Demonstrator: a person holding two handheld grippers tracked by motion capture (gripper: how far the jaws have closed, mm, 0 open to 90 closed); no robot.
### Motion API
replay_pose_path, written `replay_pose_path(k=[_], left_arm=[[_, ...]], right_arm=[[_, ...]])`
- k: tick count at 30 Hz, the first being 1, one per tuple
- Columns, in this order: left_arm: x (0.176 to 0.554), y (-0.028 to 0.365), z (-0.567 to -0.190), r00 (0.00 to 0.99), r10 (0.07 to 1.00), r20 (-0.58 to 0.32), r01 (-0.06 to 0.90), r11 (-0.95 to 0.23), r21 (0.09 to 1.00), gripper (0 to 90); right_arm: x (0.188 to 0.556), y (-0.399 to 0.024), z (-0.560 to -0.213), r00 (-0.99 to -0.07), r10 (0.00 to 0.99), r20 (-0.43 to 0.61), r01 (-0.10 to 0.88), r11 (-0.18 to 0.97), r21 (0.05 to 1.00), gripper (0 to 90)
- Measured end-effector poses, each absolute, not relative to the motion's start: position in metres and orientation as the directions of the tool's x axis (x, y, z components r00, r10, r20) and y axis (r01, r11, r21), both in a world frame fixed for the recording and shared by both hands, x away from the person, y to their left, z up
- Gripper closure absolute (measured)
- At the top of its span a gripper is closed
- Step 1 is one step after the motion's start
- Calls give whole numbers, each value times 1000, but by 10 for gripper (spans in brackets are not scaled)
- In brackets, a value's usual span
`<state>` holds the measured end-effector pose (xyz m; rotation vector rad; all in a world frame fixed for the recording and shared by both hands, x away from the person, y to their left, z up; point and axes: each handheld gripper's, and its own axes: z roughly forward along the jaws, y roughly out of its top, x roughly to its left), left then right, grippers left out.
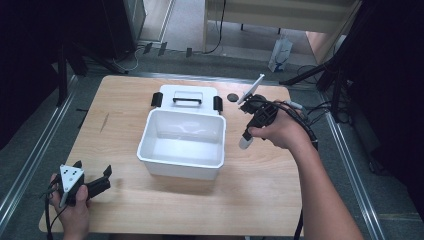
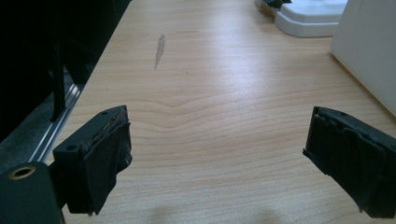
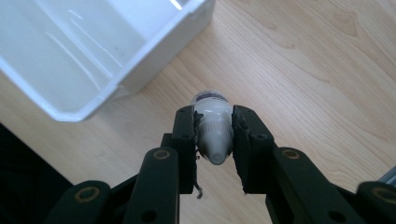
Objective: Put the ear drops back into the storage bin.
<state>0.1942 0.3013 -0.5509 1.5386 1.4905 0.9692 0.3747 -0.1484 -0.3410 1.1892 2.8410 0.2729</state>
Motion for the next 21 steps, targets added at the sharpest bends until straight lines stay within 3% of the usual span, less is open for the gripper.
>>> replay_pose_path(k=[21], left_arm=[[194,302,-551,29,1000,5,416,-17,909,76]], right_arm=[[376,-95,-305,-766,642,5,631,751,195,721]])
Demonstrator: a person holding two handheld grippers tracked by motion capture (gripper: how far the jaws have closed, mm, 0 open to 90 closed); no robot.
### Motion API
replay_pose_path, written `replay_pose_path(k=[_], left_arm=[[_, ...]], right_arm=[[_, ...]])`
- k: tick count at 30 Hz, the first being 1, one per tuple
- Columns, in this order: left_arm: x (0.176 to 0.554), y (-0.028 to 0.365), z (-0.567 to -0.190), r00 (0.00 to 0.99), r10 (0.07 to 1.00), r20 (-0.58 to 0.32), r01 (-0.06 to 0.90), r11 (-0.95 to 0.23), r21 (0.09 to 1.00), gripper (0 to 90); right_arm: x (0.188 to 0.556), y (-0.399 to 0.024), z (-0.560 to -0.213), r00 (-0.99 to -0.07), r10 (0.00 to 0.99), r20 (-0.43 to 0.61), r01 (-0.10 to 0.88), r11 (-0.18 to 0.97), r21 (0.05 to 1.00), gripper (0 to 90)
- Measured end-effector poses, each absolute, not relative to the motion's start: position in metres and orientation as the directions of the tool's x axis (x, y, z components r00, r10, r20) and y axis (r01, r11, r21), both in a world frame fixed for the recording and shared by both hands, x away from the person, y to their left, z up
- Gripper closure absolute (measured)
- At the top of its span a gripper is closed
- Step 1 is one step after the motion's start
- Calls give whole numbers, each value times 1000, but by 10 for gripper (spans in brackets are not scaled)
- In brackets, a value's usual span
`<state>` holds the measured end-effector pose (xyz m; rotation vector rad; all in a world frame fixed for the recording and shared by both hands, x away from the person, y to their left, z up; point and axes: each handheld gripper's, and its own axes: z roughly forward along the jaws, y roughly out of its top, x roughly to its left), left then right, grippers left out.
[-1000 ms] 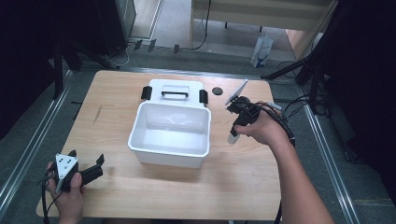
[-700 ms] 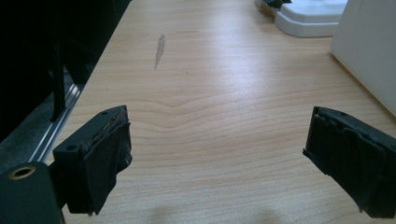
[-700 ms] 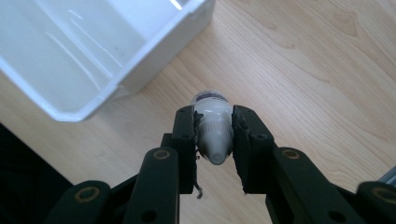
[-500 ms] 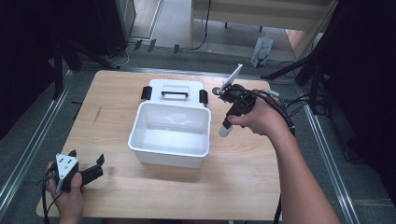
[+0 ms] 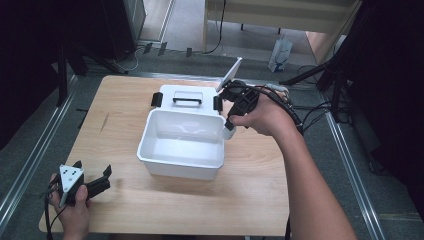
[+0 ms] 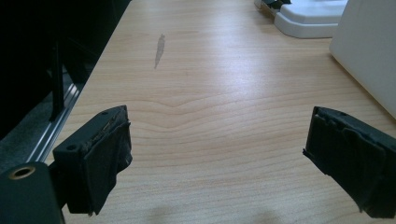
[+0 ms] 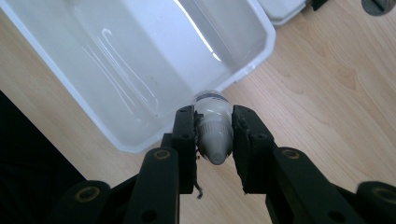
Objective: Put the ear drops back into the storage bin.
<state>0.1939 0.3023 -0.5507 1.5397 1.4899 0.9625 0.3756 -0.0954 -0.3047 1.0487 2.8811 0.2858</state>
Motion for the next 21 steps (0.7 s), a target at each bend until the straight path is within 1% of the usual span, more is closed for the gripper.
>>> replay_pose_path(k=[6,11,21], left_arm=[[194,303,-551,30,1000,4,415,-16,909,76],[194,303,-551,30,1000,3,415,-15,910,76],[194,302,-551,29,1000,-2,413,-10,911,76]], right_arm=[[376,-75,-309,-794,608,14,598,776,202,721],[376,-64,-318,-810,586,15,578,795,185,721],[378,-62,-339,-832,555,-4,546,821,169,720]])
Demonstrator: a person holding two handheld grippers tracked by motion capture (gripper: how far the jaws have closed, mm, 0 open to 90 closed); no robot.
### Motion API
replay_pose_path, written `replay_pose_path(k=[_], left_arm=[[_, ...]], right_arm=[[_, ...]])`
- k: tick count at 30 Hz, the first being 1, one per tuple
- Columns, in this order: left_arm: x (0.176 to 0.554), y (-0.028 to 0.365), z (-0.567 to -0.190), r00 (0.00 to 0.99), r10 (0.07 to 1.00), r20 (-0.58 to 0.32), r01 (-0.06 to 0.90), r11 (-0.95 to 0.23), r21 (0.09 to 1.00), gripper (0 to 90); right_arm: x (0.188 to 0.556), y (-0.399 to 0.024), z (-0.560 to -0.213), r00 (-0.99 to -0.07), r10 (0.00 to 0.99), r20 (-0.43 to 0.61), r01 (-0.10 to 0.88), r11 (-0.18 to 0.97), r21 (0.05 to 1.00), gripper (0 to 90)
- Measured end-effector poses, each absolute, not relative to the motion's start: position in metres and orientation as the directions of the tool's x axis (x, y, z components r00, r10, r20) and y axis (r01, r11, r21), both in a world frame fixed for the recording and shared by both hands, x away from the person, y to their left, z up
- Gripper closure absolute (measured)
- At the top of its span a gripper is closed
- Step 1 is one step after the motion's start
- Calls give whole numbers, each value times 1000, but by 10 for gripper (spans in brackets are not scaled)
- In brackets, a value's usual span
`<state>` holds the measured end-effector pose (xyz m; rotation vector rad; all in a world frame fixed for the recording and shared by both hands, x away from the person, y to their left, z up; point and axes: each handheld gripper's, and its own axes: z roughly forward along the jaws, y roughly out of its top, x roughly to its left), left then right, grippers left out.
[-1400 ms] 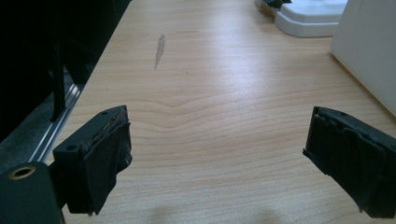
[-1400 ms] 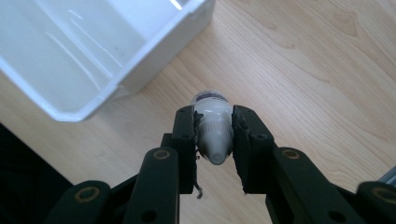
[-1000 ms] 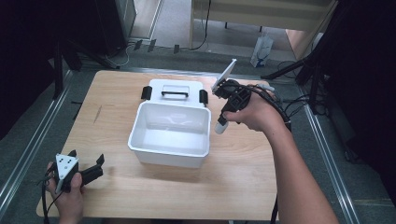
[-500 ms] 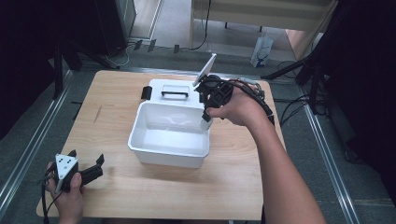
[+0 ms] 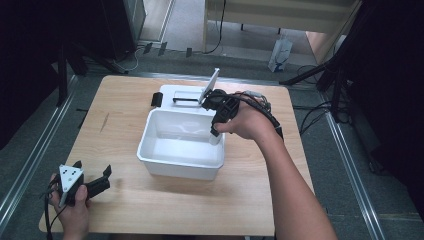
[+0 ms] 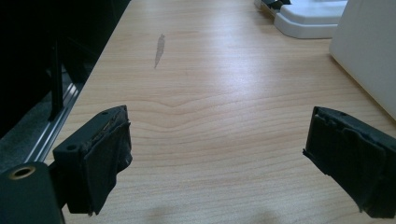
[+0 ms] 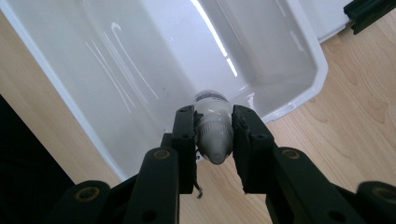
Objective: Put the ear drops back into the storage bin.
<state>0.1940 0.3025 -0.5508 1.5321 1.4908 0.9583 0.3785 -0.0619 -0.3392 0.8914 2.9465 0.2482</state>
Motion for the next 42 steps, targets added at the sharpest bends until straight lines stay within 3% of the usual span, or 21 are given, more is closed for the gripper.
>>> replay_pose_path(k=[42], left_arm=[[194,301,-551,31,999,11,411,-23,911,76]], right_arm=[[376,-57,-415,-932,358,-62,349,929,124,717]])
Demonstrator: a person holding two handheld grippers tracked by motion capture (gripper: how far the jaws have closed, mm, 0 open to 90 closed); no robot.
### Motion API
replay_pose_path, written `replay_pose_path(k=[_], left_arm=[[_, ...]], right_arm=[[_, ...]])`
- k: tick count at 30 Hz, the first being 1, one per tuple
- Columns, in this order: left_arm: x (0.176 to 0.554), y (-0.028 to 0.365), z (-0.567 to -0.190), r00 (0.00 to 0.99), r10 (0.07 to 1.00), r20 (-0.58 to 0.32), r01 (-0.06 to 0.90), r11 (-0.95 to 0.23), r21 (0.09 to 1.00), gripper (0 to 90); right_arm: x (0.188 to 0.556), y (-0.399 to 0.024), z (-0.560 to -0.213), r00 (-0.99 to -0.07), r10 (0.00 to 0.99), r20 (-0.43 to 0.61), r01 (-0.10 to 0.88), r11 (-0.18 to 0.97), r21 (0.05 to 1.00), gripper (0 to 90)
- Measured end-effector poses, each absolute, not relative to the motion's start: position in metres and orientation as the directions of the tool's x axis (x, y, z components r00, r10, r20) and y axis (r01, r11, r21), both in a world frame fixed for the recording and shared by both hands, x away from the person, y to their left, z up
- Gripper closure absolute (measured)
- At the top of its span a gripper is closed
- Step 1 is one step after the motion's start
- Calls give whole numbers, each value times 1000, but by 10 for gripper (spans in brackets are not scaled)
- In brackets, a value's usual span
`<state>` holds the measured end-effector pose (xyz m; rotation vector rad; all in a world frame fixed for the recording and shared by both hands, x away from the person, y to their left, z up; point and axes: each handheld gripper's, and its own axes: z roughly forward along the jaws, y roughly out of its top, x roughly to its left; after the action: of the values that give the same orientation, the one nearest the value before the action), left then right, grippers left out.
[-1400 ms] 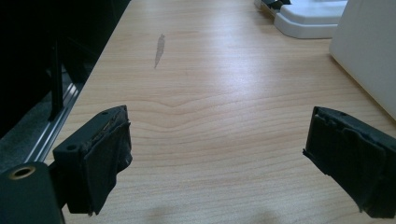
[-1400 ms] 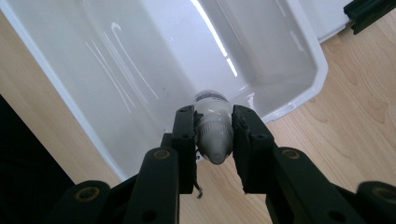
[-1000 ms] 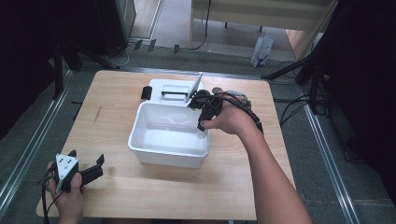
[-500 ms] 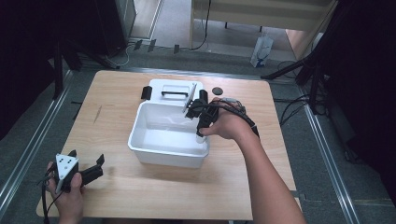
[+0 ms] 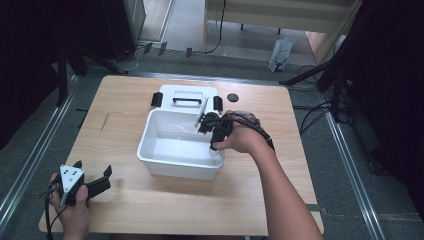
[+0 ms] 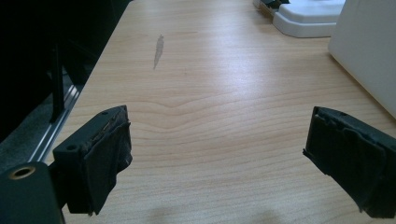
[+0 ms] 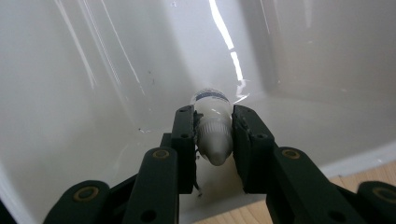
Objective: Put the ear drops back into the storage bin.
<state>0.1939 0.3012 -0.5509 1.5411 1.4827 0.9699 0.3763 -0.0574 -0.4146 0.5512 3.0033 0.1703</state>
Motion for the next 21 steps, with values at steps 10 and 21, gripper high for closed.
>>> replay_pose_path(k=[10,21], left_arm=[[194,301,-551,32,999,10,411,-22,912,76],[194,301,-551,32,999,10,411,-23,912,76]], right_arm=[[376,-53,-432,-940,333,-73,326,941,94,717],[376,-52,-438,-946,305,-107,299,952,66,716]])
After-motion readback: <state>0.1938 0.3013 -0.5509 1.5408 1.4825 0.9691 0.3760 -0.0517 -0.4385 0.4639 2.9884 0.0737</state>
